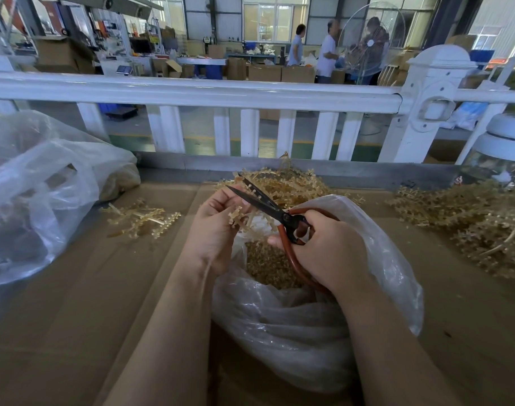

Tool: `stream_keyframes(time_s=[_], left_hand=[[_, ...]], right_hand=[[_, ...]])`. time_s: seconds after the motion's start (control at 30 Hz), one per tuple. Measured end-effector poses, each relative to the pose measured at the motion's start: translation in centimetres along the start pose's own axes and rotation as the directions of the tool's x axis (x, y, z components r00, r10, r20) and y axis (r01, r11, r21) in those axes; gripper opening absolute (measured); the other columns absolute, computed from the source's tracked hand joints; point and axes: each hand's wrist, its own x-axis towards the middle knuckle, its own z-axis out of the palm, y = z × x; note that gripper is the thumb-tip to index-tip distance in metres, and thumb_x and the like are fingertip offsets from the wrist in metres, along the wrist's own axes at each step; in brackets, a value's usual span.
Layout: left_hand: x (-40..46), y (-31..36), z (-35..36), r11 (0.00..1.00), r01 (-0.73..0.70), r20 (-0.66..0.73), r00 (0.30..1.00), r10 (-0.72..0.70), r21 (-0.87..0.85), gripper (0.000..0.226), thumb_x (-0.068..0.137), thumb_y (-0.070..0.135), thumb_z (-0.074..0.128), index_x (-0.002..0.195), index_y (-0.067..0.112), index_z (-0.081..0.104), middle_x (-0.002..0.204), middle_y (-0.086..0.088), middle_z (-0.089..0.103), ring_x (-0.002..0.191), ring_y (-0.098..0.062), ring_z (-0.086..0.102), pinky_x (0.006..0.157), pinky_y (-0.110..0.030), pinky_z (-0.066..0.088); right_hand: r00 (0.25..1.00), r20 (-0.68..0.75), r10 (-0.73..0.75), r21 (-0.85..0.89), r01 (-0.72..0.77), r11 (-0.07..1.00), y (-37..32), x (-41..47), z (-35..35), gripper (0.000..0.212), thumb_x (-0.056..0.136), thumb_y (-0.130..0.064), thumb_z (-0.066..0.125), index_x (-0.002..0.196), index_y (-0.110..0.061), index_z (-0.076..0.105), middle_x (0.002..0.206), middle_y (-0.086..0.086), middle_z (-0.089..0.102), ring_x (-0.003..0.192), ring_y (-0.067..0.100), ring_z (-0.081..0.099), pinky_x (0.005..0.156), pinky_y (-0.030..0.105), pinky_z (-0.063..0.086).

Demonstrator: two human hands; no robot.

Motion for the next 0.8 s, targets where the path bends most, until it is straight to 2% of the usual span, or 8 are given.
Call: stream_keyframes(time_s=[0.13, 0.23, 0.3, 0.47, 0.6, 0.73, 0.8], left_hand=[[-0.12, 0.18, 0.19, 1.0, -0.001, 0.014, 1.0, 0.001, -0.012, 0.014, 0.082, 0.003, 0.064, 0.094, 0.008, 0.065, 0.087, -0.004, 0.069, 0.075, -0.01, 0.065, 0.07, -0.019, 0.051], [-0.11, 0.23, 0.33, 1.0, -0.008, -0.008, 1.0, 0.008, -0.008, 0.016, 0.093, -0.003, 0.056, 0.092, 0.009, 0.066, 0.086, -0.003, 0.069, 0.074, -0.009, 0.064, 0.069, -0.019, 0.05], [-0.16, 0.2, 0.45, 1.0, -0.02, -0.007, 1.0, 0.02, 0.005, 0.015, 0.094, -0.001, 0.056, 0.092, 0.01, 0.066, 0.087, -0.003, 0.069, 0.077, -0.01, 0.063, 0.073, -0.021, 0.049], [-0.31, 0.15, 0.56, 0.999, -0.032, 0.028, 0.999, 0.032, 0.009, 0.019, 0.093, -0.007, 0.053, 0.098, 0.009, 0.062, 0.087, -0.004, 0.069, 0.083, -0.015, 0.063, 0.087, -0.028, 0.05], [-0.44, 0.1, 0.6, 0.999, -0.031, 0.038, 0.999, 0.031, 0.007, 0.016, 0.09, -0.003, 0.058, 0.096, 0.011, 0.064, 0.088, -0.003, 0.069, 0.083, -0.015, 0.063, 0.089, -0.029, 0.049], [-0.31, -0.03, 0.48, 0.999, -0.041, 0.037, 0.998, 0.042, -0.029, 0.012, 0.085, 0.002, 0.062, 0.089, 0.013, 0.066, 0.085, -0.001, 0.071, 0.08, -0.013, 0.066, 0.078, -0.023, 0.052], [-0.16, -0.1, 0.3, 0.998, -0.046, 0.035, 0.998, 0.047, -0.035, 0.01, 0.082, 0.006, 0.064, 0.089, 0.012, 0.066, 0.085, -0.001, 0.071, 0.079, -0.012, 0.066, 0.076, -0.022, 0.051]], right_hand=[[1.0, -0.002, -0.009, 0.004, 0.009, 1.0, -0.1, -0.08, -0.1, 0.079, 0.07, -0.092, 0.033, 0.095, -0.028, 0.071, 0.082, -0.018, 0.069, 0.068, -0.001, 0.051, 0.064, 0.008, 0.039], [1.0, -0.001, -0.018, -0.025, 0.018, 1.0, -0.33, 0.04, -0.28, 0.075, 0.071, -0.091, 0.035, 0.093, -0.028, 0.069, 0.077, -0.021, 0.06, 0.067, -0.001, 0.051, 0.062, 0.01, 0.04], [1.0, 0.013, -0.014, -0.03, 0.014, 0.999, -0.38, 0.09, -0.4, 0.074, 0.07, -0.091, 0.035, 0.092, -0.027, 0.067, 0.076, -0.021, 0.059, 0.067, 0.0, 0.053, 0.062, 0.011, 0.042], [0.999, 0.052, 0.005, -0.004, -0.005, 1.0, -0.43, 0.02, -0.62, 0.073, 0.068, -0.091, 0.036, 0.093, -0.028, 0.064, 0.078, -0.021, 0.06, 0.071, -0.001, 0.052, 0.061, 0.006, 0.034], [0.997, 0.08, 0.001, 0.019, -0.003, 1.0, -0.21, 0.05, -0.41, 0.056, 0.07, -0.088, 0.045, 0.092, -0.037, 0.056, 0.077, -0.025, 0.055, 0.069, -0.003, 0.051, 0.06, 0.005, 0.034], [1.0, 0.01, -0.006, -0.002, 0.007, 1.0, -0.14, -0.09, -0.29, 0.074, 0.069, -0.093, 0.032, 0.086, -0.028, 0.064, 0.074, -0.02, 0.062, 0.065, 0.001, 0.054, 0.06, 0.007, 0.039], [1.0, -0.012, -0.014, -0.019, 0.014, 1.0, -0.15, -0.11, -0.18, 0.077, 0.069, -0.094, 0.029, 0.083, -0.027, 0.065, 0.073, -0.018, 0.063, 0.063, 0.002, 0.055, 0.059, 0.007, 0.039]])
